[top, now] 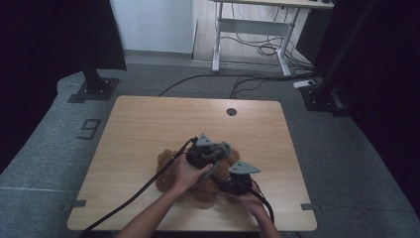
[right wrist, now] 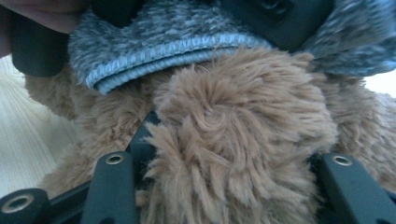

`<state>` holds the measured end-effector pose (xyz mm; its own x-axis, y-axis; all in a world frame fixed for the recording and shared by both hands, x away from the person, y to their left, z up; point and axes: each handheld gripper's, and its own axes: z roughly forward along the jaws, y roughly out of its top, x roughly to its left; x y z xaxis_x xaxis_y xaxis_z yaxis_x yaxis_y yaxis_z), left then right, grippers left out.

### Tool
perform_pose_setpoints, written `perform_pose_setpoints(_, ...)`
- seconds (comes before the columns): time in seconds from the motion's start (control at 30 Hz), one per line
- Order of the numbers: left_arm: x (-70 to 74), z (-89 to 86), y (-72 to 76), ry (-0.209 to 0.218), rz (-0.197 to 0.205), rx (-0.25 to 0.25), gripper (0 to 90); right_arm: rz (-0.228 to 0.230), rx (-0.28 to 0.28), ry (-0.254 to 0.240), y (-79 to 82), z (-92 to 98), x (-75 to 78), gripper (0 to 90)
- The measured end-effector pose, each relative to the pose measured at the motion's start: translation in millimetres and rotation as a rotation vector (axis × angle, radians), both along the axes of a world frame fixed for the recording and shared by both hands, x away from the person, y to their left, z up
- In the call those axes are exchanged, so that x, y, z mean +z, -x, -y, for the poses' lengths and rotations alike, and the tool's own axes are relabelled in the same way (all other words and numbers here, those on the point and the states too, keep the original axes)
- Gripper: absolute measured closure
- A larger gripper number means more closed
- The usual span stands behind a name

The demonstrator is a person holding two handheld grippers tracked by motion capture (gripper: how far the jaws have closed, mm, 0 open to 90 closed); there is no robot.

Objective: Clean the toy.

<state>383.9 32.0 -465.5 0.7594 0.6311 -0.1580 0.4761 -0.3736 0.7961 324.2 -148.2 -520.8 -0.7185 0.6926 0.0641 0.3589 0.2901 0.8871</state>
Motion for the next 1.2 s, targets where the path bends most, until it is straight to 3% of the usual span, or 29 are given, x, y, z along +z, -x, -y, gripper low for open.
perform_pose_setpoints(0.13, 3.0, -6.3, 3.4, -0.037, 0.023, 0.008, 75.6, 0.005, 0.000, 0.005, 0.4, -0.8, 0.1, 44.8)
perform_pose_setpoints(0.27, 3.2, -18.0, 5.1, -0.038, 0.027, 0.018, 75.7, 0.003, -0.004, 0.003, 1.0, -1.1, 0.0, 44.8)
perform_pose_setpoints(0.47, 2.3, -49.8, 11.1, -0.069, 0.050, 0.067, 75.7, 0.002, -0.008, -0.002, 0.6, -0.6, -0.2, 44.8)
perform_pose_setpoints(0.73, 0.8, -105.2, 21.9, 0.008, 0.047, 0.137, 75.8, 0.002, -0.010, -0.006, 0.8, -1.0, -0.1, 44.8)
perform_pose_setpoints(0.9, -1.1, -123.0, 32.0, -0.015, 0.081, 0.173, 75.8, 0.005, -0.010, -0.007, 0.9, -1.3, -0.2, 44.8)
perform_pose_setpoints(1.07, -4.1, -139.3, 34.1, 0.005, 0.070, 0.200, 75.8, 0.003, -0.012, -0.010, 0.7, -1.0, -0.3, 44.8)
perform_pose_setpoints(1.2, -4.6, -148.6, 35.0, -0.003, 0.069, 0.219, 75.8, -0.001, -0.014, -0.015, 0.2, -0.8, -0.5, 44.8)
